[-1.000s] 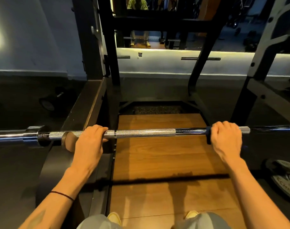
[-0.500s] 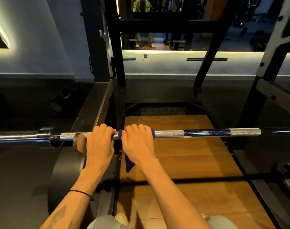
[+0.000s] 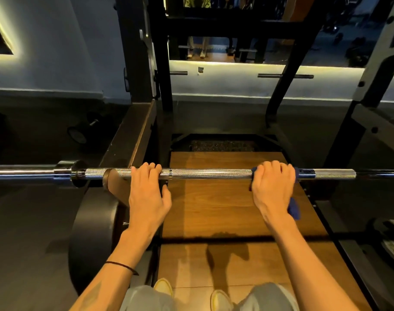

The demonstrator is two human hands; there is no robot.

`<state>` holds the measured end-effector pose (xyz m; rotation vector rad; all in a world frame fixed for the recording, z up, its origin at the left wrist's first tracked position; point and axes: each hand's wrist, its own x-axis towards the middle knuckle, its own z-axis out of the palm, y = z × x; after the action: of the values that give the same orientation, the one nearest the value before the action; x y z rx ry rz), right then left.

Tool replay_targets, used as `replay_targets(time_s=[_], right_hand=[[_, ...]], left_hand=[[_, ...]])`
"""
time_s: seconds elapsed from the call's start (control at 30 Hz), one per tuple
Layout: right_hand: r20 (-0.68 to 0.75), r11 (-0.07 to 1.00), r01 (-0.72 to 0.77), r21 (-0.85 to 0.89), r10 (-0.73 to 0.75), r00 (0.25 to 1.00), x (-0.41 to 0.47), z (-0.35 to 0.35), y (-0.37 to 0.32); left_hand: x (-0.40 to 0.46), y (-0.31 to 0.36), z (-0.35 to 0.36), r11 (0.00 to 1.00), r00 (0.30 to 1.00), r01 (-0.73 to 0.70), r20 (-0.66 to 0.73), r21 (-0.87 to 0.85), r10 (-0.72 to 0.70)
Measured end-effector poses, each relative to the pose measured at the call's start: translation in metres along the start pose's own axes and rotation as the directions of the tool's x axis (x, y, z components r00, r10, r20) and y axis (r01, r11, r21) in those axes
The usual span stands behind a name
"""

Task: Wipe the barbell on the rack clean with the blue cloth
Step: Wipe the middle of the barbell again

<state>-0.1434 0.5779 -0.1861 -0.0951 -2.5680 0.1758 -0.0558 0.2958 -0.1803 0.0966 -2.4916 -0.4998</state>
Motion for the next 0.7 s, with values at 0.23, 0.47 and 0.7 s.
replay_targets(time_s=[0.23, 0.47, 0.7], right_hand=[[0.104, 0.967, 0.160, 0.197, -0.183, 0.978, -0.040, -0.020, -0.138], [0.132, 0.874, 0.399, 0.276, -0.446, 0.885, -0.033, -0.021, -0.124], [0.058, 0.973, 0.168, 0.160, -0.179, 0.982, -0.017, -0.017, -0.032]], left_hand=[[-0.001, -0.001, -0.003, 0.998, 0.996, -0.007, 0.088, 0.070, 0.000], [0.000, -0.009, -0.011, 0.982, 0.984, -0.085, 0.171, 0.170, 0.055], [0.001, -0.002, -0.013, 0.976, 0.989, -0.091, 0.129, 0.196, 0.066]])
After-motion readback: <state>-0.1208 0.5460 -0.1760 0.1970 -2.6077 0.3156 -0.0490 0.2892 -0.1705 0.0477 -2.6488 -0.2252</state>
